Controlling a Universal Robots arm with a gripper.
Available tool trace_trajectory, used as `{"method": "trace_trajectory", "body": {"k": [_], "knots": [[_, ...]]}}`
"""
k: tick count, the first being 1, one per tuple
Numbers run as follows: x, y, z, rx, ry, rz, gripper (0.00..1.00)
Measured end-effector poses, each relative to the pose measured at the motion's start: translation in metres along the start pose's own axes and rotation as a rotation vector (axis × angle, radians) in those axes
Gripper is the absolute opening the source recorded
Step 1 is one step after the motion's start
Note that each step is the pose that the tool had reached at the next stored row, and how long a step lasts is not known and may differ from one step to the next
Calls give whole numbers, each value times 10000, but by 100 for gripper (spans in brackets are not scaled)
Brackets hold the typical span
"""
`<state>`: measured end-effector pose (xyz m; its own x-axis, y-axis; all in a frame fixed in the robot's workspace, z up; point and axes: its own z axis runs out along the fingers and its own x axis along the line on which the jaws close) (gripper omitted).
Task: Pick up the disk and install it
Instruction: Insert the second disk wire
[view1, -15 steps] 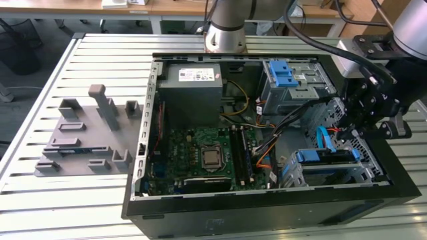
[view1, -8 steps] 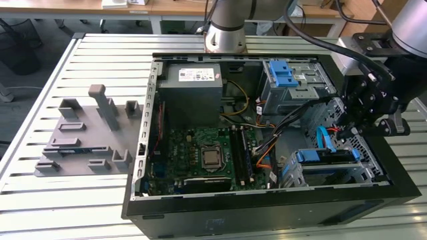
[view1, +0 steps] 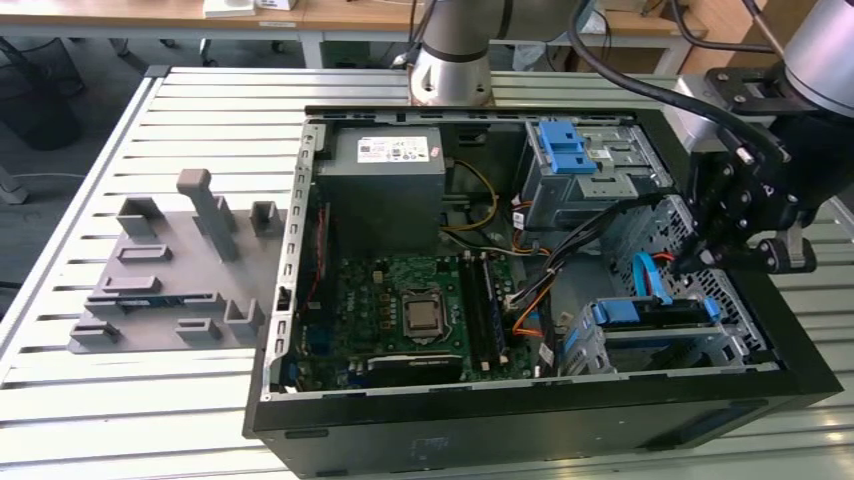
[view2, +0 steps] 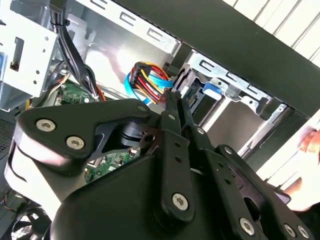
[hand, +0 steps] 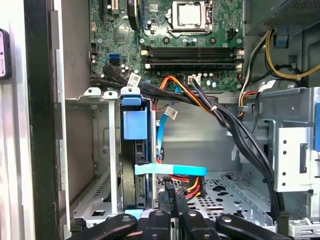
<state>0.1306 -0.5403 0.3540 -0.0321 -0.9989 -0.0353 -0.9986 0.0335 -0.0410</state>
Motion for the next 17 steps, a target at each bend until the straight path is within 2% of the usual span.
{"method": "trace_trajectory", "body": {"k": [5, 14, 17], "knots": [[8, -2, 21, 5, 152, 8, 16], [123, -3, 85, 6, 151, 10, 16], [130, 1, 89, 5, 153, 10, 16]]}}
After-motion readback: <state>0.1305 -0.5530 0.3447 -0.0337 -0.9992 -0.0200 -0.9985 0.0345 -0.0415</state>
